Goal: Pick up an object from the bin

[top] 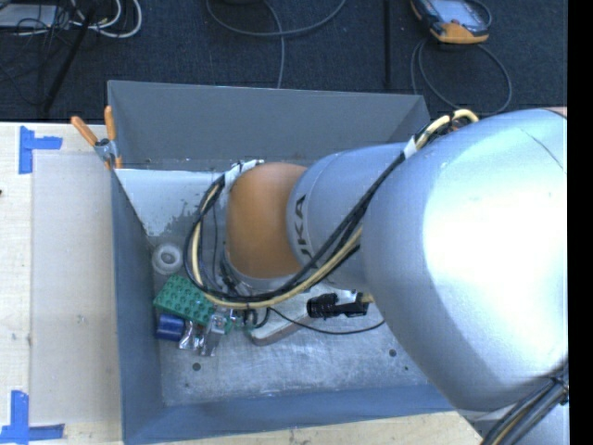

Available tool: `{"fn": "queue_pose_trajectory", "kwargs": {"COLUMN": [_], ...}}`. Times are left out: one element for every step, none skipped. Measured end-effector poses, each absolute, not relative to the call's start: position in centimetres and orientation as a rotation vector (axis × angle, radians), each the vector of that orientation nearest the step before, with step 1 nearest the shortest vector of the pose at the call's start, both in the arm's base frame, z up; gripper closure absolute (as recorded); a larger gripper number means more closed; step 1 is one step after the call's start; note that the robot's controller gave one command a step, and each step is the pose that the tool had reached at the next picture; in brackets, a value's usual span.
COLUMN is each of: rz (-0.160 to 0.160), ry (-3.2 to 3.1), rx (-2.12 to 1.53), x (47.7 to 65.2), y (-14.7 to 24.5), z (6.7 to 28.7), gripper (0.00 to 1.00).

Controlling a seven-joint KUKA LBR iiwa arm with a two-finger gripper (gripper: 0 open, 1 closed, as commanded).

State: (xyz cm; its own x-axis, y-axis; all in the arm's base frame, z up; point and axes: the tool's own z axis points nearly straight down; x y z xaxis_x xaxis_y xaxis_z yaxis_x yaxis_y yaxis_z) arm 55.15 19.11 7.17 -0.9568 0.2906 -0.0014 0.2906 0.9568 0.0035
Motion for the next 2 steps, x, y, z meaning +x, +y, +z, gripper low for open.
{"fn": "queue_pose_trajectory", "kwargs": {"rz": [0.006,-0.001], "ry": [3.104,3.109], "rx": [0.458,0.453], "x": [55.24,55.24], "y": [19.13,19.13], "z": [7.33,8.12], "gripper": [1.00,1.00]}}
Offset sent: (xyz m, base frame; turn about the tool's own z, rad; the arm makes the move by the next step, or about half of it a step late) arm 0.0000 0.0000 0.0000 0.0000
